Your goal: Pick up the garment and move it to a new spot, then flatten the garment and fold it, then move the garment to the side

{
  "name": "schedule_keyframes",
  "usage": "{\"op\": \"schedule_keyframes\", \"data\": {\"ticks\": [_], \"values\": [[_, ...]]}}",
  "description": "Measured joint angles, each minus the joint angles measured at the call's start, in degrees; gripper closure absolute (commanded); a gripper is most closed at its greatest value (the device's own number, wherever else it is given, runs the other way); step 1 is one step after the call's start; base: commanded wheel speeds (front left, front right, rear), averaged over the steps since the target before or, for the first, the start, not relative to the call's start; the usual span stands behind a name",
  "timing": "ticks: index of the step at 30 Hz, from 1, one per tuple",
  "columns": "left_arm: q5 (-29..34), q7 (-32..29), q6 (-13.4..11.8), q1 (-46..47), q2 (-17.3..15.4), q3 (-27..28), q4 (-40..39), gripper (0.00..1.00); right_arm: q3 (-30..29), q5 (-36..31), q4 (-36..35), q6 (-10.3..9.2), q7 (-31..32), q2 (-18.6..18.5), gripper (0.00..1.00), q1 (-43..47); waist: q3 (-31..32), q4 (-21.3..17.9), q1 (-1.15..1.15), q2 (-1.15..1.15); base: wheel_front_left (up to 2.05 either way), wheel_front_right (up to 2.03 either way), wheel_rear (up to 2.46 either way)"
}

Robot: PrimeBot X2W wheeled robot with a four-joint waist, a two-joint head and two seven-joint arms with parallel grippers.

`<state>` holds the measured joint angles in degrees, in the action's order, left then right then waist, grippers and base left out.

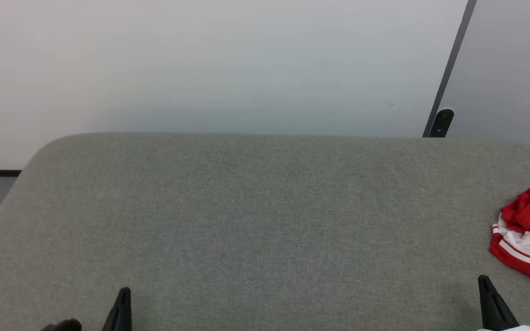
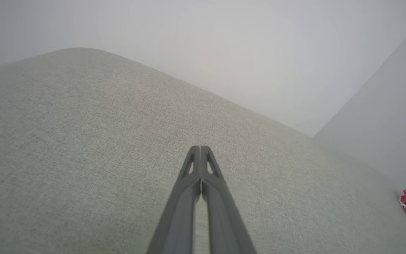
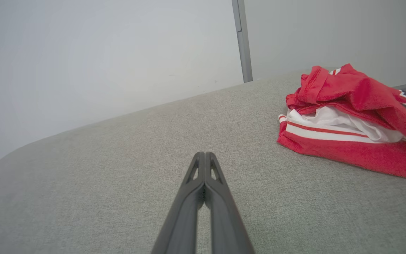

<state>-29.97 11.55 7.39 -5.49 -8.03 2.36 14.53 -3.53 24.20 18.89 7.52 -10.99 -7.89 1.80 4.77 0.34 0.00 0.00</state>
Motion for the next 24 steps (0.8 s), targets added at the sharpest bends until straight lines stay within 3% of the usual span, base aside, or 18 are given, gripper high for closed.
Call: {"op": "schedule_keyframes", "data": {"ticks": [24], "values": [[-19.3, -5.6, 0.0, 3.4, 1.6, 1.3, -0.2, 1.0, -0.9, 21.1, -1.6, -0.01, 5.2, 1.6, 1.0, -2.4, -1.0, -0.1, 0.0, 0.0, 0.0, 0.0, 0.0]]}}
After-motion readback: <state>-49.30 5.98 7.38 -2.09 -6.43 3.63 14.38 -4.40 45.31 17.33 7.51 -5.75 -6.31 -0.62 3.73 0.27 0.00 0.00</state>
